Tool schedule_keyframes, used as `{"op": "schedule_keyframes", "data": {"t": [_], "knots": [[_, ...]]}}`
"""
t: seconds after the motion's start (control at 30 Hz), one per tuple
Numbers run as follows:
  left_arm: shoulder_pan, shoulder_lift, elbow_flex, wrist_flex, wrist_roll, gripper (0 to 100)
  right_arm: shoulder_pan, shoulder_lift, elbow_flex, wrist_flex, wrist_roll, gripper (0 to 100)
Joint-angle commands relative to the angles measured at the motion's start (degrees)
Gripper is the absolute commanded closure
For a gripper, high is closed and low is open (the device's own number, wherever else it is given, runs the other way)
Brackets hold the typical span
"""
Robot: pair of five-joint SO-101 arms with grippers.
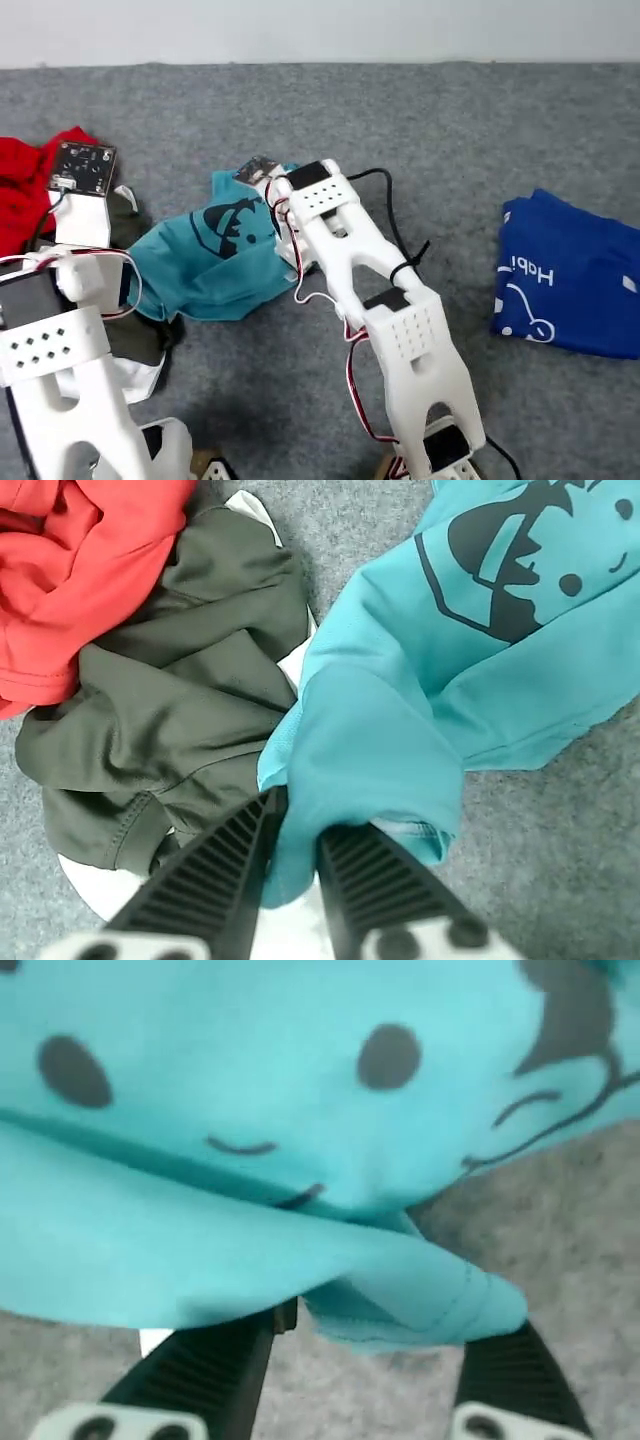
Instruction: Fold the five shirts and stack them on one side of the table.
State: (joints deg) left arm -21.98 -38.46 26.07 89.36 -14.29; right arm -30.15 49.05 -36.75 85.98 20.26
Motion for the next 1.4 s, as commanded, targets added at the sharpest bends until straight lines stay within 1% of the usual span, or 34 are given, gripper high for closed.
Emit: {"op": "schedule_keyframes", "data": {"t": [0.0,0.07,0.1,0.23,0.33,0.43,0.53,0.63,0.87,1.13,1.2,1.3,1.37], "knots": [[-0.18,-0.97,-0.22,-1.14,-0.44,99,-0.48,1.98,-7.82,3.03,0.53,91.5],[-0.18,-0.97,-0.22,-1.14,-0.44,99,-0.13,2.51,-10.46,5.14,0.53,98.6],[-0.18,-0.97,-0.22,-1.14,-0.44,99,-0.04,2.51,-11.78,6.37,0.53,99.1],[-0.09,-0.97,-0.22,-1.14,-0.44,99,0.84,2.59,-17.32,11.47,0.53,98.8],[0.00,-0.97,-0.22,-1.14,-0.44,99,1.36,2.59,-22.24,16.48,2.29,98.8],[0.00,-0.97,-0.22,-1.14,-0.44,99,2.86,1.54,-23.82,17.10,2.73,98.8],[0.00,-0.97,-0.22,-1.14,-0.44,99,4.18,-1.45,-22.42,17.10,2.99,98.8],[0.00,-0.97,-0.22,-1.14,-0.53,99,5.14,-6.02,-16.26,17.19,4.40,98.8],[0.09,-0.97,-0.22,-1.14,-0.62,99,5.23,-19.30,6.51,16.92,5.01,98.8],[0.09,-0.97,-0.22,-0.79,-0.70,98,4.97,-27.56,25.49,16.92,4.92,98.6],[0.09,-0.97,-0.22,-0.70,-0.70,98,4.97,-29.23,28.84,16.92,5.01,95.7],[0.09,-0.97,-0.13,-0.70,-0.70,98,4.97,-32.40,32.26,17.01,4.84,85.8],[0.09,-0.88,-0.13,-0.88,-0.70,98,4.97,-35.38,33.58,17.01,2.37,79.6]]}}
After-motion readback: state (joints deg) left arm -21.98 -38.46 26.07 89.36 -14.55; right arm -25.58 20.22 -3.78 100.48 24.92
